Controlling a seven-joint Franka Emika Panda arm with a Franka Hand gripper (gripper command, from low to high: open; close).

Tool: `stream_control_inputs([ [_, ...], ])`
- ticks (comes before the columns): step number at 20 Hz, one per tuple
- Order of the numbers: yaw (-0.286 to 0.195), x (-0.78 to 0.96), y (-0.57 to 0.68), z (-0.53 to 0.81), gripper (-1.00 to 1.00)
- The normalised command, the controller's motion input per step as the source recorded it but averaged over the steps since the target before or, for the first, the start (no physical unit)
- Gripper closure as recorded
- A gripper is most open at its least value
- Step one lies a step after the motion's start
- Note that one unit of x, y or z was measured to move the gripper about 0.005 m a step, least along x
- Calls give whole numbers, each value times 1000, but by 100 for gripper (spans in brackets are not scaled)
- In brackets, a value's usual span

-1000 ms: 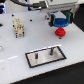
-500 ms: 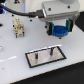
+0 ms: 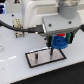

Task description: Insert the blue gear onto the right peg, followed by the red gear

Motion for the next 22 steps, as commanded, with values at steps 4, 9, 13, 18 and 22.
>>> stream_control_inputs([
  [4, 0, 257, -248, -96, 100],
  [9, 0, 153, -226, -72, 100],
  [13, 0, 106, -26, -6, 100],
  [18, 0, 38, -7, 314, 100],
  [22, 0, 111, -22, 154, 100],
])
